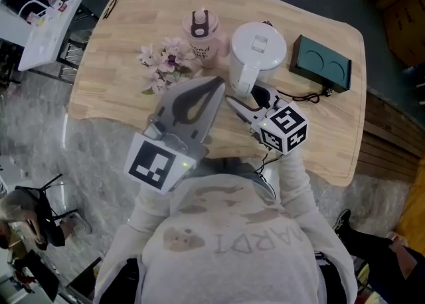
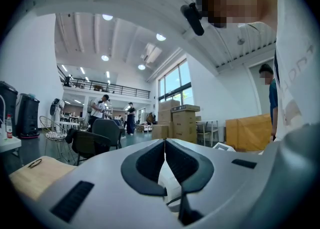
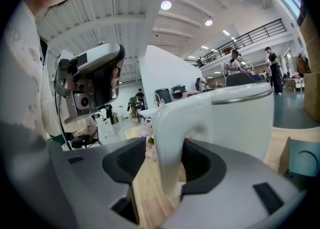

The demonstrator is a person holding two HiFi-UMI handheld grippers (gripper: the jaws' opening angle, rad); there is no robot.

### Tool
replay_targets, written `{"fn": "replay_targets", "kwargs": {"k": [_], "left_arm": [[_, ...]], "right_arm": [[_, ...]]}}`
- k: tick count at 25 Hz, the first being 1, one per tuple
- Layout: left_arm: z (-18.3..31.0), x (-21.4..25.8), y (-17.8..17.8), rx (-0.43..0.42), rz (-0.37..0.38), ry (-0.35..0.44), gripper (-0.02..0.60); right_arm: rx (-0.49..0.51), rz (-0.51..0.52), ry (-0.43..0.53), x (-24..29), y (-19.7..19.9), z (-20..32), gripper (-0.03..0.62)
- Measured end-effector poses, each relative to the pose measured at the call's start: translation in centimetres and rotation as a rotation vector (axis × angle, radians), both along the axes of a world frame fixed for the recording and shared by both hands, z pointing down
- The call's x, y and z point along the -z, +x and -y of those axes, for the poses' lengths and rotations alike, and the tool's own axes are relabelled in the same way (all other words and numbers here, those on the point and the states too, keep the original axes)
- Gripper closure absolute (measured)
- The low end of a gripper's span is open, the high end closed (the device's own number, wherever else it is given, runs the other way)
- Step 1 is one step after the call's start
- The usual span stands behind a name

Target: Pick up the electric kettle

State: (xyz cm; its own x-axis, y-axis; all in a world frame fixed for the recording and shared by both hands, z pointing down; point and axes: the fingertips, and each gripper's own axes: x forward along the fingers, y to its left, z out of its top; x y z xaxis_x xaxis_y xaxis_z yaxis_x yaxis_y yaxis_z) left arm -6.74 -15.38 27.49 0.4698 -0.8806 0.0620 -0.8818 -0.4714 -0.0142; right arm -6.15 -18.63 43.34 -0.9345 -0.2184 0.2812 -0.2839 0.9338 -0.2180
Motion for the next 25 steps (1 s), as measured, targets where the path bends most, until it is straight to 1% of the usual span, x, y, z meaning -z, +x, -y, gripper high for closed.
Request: {"fn": "replay_targets", "kwargs": {"k": [18,25], "left_arm": [[0.4,-0.2,-1.1,0.008,0.001,-0.005,0.566],[0.5,-0.3,-1.2,0.007,0.004,-0.01,0.566]], "right_arm": [[0.058,-0.026,0.014,-0.6,-1.7,-0.2,0.391],[0.045,-0.031,0.032,-0.6,-2.2,-0.2,0.39]]}}
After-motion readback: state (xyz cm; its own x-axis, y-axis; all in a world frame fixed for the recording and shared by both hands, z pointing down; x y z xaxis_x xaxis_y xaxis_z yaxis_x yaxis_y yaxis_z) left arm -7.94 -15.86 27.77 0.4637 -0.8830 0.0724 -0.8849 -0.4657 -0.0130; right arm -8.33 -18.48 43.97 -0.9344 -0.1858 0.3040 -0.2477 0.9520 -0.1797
